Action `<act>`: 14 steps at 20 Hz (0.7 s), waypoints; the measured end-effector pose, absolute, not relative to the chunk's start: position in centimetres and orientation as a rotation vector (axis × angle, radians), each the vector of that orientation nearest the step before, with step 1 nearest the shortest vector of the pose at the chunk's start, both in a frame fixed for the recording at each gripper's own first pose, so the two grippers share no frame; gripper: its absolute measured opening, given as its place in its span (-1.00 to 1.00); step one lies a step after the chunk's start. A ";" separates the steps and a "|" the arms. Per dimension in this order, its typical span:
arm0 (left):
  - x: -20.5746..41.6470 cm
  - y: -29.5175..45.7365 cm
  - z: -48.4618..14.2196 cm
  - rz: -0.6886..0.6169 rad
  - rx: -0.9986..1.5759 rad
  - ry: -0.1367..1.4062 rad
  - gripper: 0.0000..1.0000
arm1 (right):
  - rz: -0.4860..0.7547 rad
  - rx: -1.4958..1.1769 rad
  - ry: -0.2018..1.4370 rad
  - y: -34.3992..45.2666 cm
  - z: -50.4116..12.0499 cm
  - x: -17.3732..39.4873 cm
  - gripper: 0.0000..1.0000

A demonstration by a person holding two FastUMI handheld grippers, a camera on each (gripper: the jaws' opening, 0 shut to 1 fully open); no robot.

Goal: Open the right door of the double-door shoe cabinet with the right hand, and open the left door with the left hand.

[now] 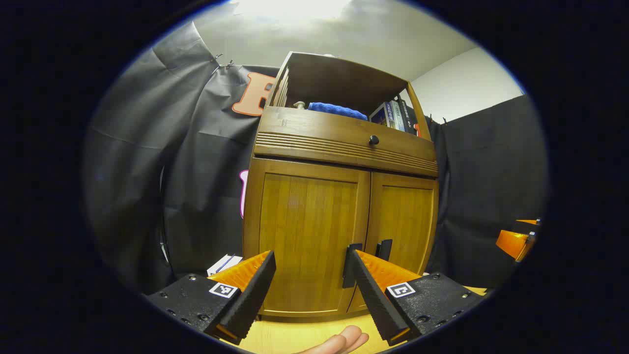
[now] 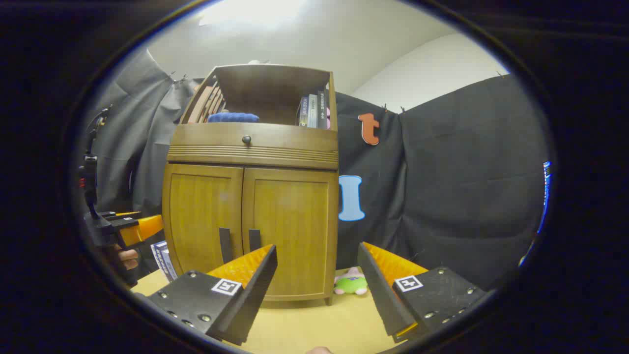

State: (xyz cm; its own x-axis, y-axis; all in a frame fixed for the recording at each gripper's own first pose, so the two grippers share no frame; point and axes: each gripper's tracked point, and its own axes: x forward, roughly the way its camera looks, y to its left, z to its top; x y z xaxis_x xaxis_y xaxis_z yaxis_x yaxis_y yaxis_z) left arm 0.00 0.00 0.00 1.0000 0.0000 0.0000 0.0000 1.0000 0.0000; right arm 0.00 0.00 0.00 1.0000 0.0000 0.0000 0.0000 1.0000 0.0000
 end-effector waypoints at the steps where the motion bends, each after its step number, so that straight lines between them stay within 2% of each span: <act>1: -0.1 0.0 0.0 -0.003 0.001 0.001 0.82 | 0.003 0.001 0.004 0.0 -0.2 0.1 1.00; 3: -0.2 -0.2 0.0 -0.008 0.000 0.000 0.82 | -0.003 0.000 0.003 -0.3 -0.3 0.2 0.95; 5: -0.3 -0.3 0.1 -0.015 0.002 0.000 0.82 | -0.004 0.003 0.003 -0.3 -0.4 0.4 1.00; 7: -0.3 -0.6 0.0 -0.025 0.003 0.002 0.82 | -0.003 0.006 0.007 -0.4 -0.7 0.8 0.95; 8: -0.2 -0.6 0.0 -0.030 0.004 0.003 0.82 | -0.004 0.007 0.010 -0.3 -0.8 1.1 0.86; 9: -0.2 -0.7 0.0 -0.033 0.007 0.003 0.82 | -0.003 0.008 0.013 -0.2 -0.9 1.5 0.95; 10: -0.1 -0.6 0.1 -0.032 0.009 0.003 0.82 | 0.001 0.009 0.015 0.1 -1.1 1.8 0.86; 12: 0.1 -0.4 0.2 -0.030 0.012 -0.002 0.82 | 0.001 0.007 0.017 0.3 -1.3 2.5 0.95; 14: 0.5 -0.4 0.0 -0.028 0.022 0.002 0.82 | 0.015 0.010 0.019 1.0 -1.7 3.6 0.95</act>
